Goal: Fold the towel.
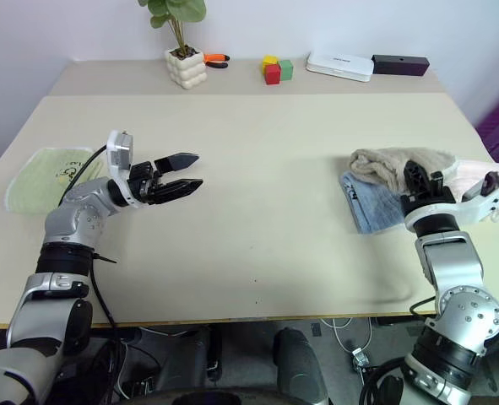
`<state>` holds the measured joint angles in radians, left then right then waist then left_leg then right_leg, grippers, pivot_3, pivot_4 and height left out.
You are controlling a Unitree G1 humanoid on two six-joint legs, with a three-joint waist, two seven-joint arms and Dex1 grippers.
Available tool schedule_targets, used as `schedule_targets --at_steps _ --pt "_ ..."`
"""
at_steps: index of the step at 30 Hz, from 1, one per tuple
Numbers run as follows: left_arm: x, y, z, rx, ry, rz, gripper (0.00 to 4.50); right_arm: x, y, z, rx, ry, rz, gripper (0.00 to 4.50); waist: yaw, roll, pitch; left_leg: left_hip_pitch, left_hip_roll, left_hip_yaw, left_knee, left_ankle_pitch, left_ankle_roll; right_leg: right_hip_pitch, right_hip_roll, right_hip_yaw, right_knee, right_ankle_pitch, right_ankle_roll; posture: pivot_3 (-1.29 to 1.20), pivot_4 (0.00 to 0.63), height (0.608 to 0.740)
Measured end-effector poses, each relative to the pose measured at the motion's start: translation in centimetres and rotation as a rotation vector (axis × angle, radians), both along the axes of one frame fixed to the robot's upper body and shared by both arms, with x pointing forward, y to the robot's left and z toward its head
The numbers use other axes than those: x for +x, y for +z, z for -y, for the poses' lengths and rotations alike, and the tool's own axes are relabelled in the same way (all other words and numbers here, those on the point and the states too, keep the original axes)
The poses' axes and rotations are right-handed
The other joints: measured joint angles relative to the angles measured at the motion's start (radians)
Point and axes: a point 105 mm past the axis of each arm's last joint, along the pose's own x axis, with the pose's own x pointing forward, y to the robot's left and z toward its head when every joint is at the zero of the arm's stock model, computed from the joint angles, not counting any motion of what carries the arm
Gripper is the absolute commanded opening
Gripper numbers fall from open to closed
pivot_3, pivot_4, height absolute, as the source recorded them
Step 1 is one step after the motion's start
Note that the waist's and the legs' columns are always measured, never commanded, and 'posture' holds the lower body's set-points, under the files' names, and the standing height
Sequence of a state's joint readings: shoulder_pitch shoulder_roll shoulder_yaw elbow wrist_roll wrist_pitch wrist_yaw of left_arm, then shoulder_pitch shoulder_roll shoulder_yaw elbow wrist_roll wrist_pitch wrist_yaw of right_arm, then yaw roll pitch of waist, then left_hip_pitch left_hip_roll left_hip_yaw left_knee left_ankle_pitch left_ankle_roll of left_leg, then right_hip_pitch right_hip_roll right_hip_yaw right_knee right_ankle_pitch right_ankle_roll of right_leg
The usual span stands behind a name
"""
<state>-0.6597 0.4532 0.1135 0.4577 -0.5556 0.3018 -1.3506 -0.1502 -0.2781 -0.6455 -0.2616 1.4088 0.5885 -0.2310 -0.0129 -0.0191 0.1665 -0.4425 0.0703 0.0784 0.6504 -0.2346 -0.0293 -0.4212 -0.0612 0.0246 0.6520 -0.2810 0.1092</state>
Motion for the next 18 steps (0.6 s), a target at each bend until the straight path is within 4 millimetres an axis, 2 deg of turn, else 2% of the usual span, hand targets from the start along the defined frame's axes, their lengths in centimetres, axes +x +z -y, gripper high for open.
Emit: schedule_targets --at_steps 6,12,15,18 --pt "0.0 0.0 0.0 -0.001 -0.001 -0.001 4.5 -0.3 -1.5 -0.1 -0.05 -0.007 -0.056 0.05 0.0 0.0 0.0 0.0 0.0 0.0 0.0 0.0 0.0 0.0 0.0 0.0 0.0 0.0 0.0 0.0 0.15 0.735" --pt "0.0 0.0 0.2 -0.006 -0.002 -0.002 4.5 -0.8 -1.7 0.5 -0.09 -0.05 -0.059 0.05 0.002 0.0 0.0 0.0 0.0 0.0 0.0 0.0 0.0 0.0 0.0 0.0 0.0 0.0 0.0 0.0 0.15 0.735" --pt "0.0 -0.1 0.3 -0.01 -0.005 -0.001 4.5 -1.1 -2.1 0.1 -0.107 -0.041 -0.074 1.05 0.001 0.0 0.0 0.0 0.0 0.0 0.001 0.0 0.0 0.0 0.0 0.0 0.0 0.0 0.0 0.0 0.15 0.735" --pt "0.0 -0.2 0.5 -0.017 -0.007 -0.002 4.5 -1.2 -2.0 -0.2 -0.116 -0.031 -0.071 2.61 0.001 0.0 0.0 0.0 0.0 0.0 0.001 0.0 0.0 0.0 0.0 0.0 0.0 0.0 0.0 0.0 0.15 0.735"
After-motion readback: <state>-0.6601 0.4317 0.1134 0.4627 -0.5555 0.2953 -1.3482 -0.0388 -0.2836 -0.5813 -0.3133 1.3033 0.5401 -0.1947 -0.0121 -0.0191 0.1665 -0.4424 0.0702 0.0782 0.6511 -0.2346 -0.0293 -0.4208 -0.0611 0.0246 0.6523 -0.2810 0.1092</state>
